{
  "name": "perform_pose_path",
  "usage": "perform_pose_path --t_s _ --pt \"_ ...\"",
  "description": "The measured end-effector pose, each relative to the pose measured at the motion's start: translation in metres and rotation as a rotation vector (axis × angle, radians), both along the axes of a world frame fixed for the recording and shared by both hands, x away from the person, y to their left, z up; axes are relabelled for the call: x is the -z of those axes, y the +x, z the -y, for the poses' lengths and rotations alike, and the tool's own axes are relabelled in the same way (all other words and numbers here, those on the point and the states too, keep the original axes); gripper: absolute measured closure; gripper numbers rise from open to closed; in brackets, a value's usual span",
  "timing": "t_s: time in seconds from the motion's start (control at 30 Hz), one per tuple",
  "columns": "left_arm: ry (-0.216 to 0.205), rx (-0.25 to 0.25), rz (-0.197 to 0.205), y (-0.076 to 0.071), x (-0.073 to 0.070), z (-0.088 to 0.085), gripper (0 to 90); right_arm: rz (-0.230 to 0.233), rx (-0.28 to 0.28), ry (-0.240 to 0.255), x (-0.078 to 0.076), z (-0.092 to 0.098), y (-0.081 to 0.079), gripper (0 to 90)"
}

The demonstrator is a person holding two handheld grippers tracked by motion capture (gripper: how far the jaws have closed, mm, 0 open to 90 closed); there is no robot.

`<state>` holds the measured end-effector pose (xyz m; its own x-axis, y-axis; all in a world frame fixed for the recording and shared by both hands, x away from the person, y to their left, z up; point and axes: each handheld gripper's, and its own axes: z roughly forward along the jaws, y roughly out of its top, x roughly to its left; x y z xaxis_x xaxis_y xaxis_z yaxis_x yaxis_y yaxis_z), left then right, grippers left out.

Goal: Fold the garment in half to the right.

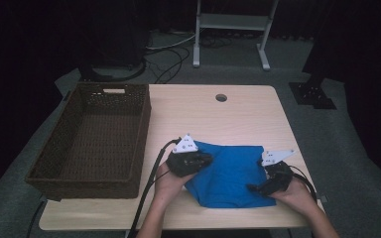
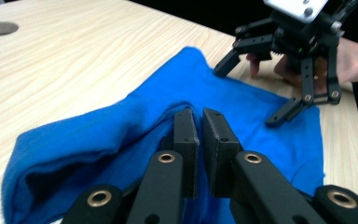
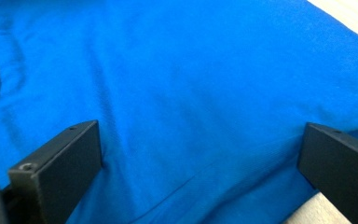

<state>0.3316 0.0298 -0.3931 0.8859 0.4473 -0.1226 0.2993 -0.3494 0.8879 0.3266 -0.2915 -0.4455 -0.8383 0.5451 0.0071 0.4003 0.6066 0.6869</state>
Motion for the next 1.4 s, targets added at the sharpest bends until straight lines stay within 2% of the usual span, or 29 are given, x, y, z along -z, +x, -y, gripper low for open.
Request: perform_pose_path --t_s 0.27,0.6,0.97,1.23,1.4 --pt "-0.016 0.031 -0.001 0.007 -0.005 0.009 84.7 -0.001 -0.009 -0.002 0.0 -0.007 0.002 0.0" --pt "-0.018 0.067 0.001 0.01 -0.008 0.022 84.7 -0.005 -0.035 -0.004 -0.001 -0.027 0.004 0.0" --pt "-0.009 0.102 -0.015 0.012 -0.004 0.038 84.7 -0.003 -0.074 -0.001 -0.001 -0.042 0.007 0.0" --pt "-0.001 0.118 -0.029 0.014 0.0 0.047 84.7 -0.005 -0.085 -0.002 -0.001 -0.043 0.008 0.0" --pt "-0.001 0.12 -0.038 0.016 0.002 0.049 84.7 -0.013 -0.08 0.011 -0.003 -0.033 0.008 0.0"
